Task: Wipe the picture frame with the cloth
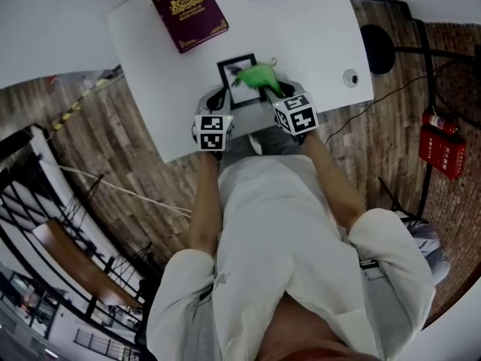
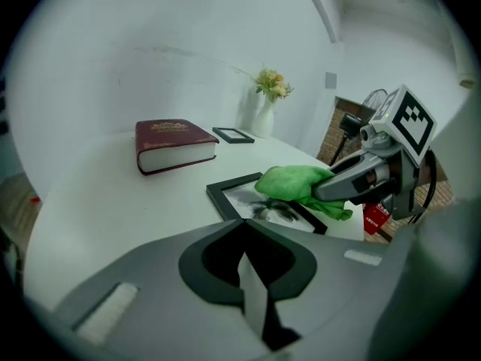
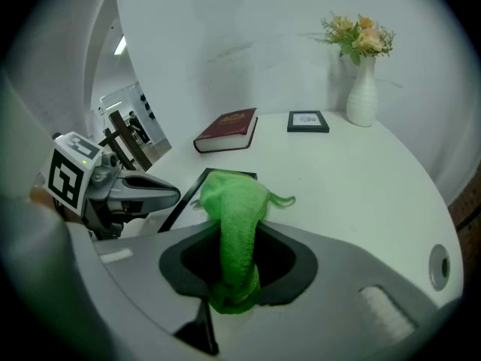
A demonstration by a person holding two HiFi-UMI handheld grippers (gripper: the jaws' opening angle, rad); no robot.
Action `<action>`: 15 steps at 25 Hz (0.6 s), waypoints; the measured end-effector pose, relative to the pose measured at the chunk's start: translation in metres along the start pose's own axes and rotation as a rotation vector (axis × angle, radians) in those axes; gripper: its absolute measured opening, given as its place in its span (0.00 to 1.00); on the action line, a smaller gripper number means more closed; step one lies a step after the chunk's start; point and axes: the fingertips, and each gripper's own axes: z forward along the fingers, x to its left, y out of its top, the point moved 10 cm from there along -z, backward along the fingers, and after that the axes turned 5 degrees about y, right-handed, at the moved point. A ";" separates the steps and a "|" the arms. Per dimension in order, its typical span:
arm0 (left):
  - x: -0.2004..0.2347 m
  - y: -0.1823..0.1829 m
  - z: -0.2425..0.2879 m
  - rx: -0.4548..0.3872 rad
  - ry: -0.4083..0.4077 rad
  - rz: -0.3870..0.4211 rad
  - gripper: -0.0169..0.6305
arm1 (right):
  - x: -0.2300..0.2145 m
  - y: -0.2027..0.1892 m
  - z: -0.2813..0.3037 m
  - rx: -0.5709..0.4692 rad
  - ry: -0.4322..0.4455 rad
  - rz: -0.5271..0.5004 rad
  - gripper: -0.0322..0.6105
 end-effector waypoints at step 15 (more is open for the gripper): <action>-0.026 0.030 -0.054 -0.115 0.131 -0.014 0.06 | -0.005 0.040 -0.060 -0.264 0.057 -0.209 0.19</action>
